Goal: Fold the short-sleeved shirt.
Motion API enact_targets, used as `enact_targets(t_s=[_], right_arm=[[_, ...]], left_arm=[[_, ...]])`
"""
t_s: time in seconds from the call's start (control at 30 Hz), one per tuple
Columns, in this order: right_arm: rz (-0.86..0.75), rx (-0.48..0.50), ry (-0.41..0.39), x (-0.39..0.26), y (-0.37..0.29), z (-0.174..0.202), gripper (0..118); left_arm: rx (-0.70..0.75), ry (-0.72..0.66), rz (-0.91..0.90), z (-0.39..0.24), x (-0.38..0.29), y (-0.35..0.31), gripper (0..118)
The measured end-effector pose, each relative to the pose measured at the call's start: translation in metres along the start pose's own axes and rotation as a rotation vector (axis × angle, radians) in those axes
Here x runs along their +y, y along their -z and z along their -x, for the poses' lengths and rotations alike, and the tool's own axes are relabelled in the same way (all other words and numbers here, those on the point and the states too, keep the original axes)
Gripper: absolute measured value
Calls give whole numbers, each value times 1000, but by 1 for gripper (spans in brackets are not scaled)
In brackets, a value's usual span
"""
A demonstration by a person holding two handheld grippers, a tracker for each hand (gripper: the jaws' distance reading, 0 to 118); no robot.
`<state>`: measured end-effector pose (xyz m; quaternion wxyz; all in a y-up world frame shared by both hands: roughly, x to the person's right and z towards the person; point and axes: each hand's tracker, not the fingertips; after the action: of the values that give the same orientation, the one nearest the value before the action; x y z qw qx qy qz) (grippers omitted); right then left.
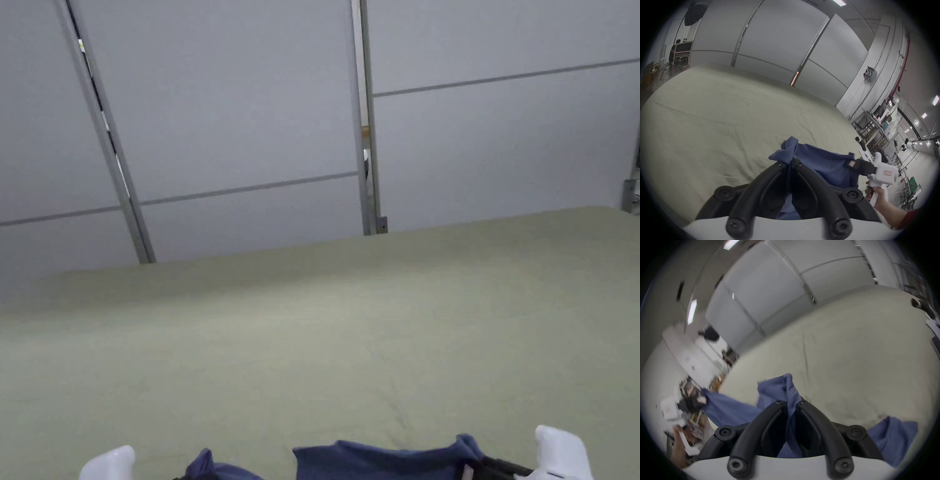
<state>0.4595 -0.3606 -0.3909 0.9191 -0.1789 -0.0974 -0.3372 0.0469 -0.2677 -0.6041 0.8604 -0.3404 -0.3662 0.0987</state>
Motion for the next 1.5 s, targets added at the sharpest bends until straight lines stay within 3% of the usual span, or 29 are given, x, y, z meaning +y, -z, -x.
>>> enact_targets(t_s=[0.1,0.4,0.5,0.57,0.6,0.7,0.77,0.87,0.97,1.1,1.2,1.4,1.5], right_arm=[[-202,-30,-172,34,-45,40,10],[-592,-87,-299,180,-132,157,10],[-632,-113,-233,255,-138,181,10],[-636,-123,-224,309,-135,190,10],[-657,-216,-261,328,-135,201,10],[-682,-308,-343,385,-133,222,10],[-677,-352,-374,412,-126,236,10],[-654,-318,-388,444,-112,250,10],[-606,-263,-390,475,-92,251,10],[-569,-298,-411,492,-62,239,10],[-515,-308,-343,490,-34,211,10],[-362,-281,-372,424,22,142,10],[-269,-222,-330,362,39,106,10]], left_arm=[[-8,-22,-104,-10,17,-25,5],[13,32,-363,-79,125,-82,5],[120,97,-427,-102,195,-85,5],[131,66,-435,-112,246,-85,5],[173,46,-462,-118,267,-87,5],[300,125,-534,-143,325,-93,5],[255,97,-553,-152,355,-94,5],[313,149,-562,-175,381,-89,5],[335,235,-553,-188,405,-74,5],[354,261,-532,-187,421,-44,5],[308,205,-498,-165,416,-18,5],[334,248,-420,-108,350,36,5],[275,164,-316,-69,300,56,5]])
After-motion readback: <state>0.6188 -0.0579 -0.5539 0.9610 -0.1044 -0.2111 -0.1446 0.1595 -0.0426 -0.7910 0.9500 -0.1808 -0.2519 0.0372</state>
